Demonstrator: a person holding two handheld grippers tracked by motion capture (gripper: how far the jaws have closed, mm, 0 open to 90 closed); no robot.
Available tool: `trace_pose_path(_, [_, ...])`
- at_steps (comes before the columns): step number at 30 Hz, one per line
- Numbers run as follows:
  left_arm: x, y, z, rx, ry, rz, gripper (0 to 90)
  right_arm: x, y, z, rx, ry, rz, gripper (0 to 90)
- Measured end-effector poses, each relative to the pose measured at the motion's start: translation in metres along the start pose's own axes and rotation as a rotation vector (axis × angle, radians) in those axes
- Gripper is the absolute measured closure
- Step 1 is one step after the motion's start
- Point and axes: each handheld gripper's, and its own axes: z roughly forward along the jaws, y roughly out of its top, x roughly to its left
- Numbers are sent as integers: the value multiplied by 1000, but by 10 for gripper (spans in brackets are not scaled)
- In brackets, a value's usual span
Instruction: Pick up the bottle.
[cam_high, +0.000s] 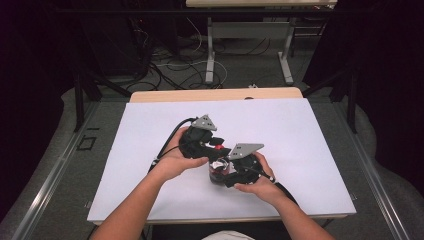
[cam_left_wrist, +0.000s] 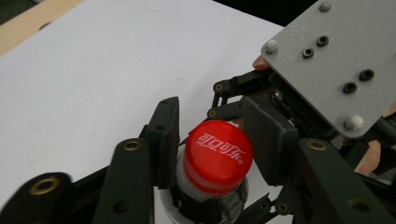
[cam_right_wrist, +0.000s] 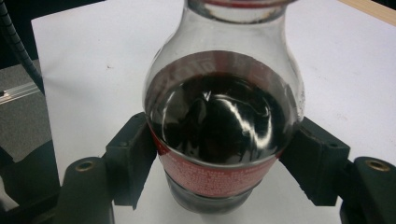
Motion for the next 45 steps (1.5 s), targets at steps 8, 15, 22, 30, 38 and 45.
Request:
trace_pose_path(8, [-13, 5, 5, -5, 146, -207, 607, 0, -1, 0, 5, -8, -1, 298])
trace_pose_path(15, [-15, 7, 4, -26, 160, -245, 528, -1, -1, 0, 4, -7, 2, 298])
trace_pose_path(22, [-5, 4, -9, -75, 81, -94, 422, -2, 0, -1, -8, -11, 7, 298])
trace_pose_path(30, [4, -4, -11, -61, 17, 35, 421, -2, 0, -2, -12, -6, 1, 298])
trace_pose_path(38, [8, -6, -6, -41, 6, 30, 426, 0, 0, 0, -8, -7, -3, 298])
trace_pose_path(45, [2, -1, -1, -24, 2, 48, 556, 0, 0, 0, -1, 1, 2, 298])
